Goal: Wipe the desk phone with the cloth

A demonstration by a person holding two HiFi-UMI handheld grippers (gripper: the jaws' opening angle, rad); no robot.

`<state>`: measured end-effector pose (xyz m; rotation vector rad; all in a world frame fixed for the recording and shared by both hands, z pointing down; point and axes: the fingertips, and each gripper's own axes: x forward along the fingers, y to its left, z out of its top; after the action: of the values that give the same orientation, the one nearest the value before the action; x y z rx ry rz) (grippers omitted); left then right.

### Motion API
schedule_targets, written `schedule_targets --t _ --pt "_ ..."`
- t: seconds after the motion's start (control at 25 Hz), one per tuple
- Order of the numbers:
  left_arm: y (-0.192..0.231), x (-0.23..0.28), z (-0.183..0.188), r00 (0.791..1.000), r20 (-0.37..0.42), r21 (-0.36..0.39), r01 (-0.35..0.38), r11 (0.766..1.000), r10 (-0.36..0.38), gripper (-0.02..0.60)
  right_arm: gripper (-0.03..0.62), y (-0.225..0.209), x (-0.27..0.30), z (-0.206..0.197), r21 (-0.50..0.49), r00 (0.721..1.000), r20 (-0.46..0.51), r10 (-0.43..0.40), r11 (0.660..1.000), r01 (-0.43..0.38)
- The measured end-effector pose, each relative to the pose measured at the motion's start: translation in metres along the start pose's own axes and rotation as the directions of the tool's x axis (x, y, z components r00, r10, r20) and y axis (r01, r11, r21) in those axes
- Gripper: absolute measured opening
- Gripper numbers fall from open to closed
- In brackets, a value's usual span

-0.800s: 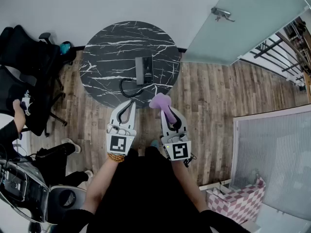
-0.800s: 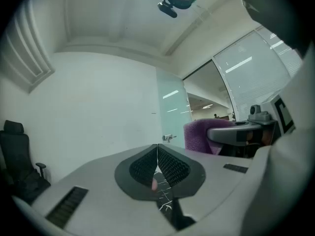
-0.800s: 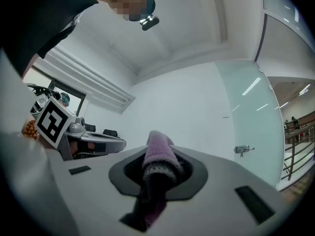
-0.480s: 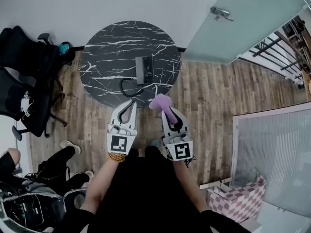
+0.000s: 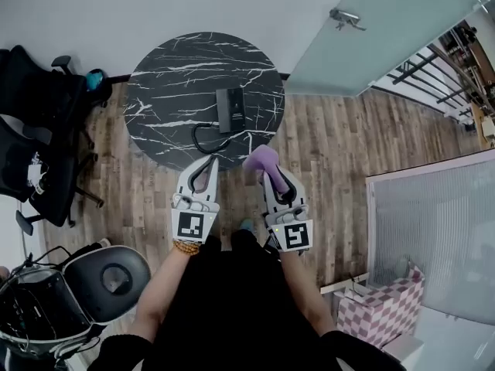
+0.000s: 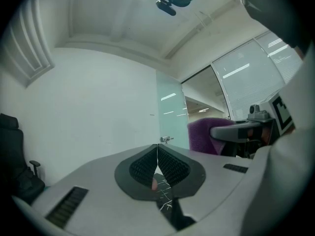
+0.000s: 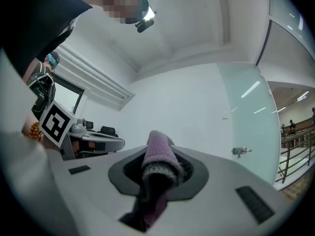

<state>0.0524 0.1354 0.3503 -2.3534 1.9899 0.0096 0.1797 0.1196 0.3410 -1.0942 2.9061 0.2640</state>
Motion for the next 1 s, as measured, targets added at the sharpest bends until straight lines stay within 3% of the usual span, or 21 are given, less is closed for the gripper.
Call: schedule_targets --t 0.52,1.0 --pt "0.019 0.008 -0.013 0.996 -0.015 0.011 0.091 0.996 -0.091 0.014 0.081 0.003 0.02 -0.008 -0.012 0.996 -0.053 -0.066 0.998 0.065" --pt "0.04 0.058 -0.032 0.993 -0.104 0.047 0.06 0.997 -0.055 0.014 0.08 -0.048 0.085 -0.045 0.044 0.998 -0.053 -0.025 0.999 0.027"
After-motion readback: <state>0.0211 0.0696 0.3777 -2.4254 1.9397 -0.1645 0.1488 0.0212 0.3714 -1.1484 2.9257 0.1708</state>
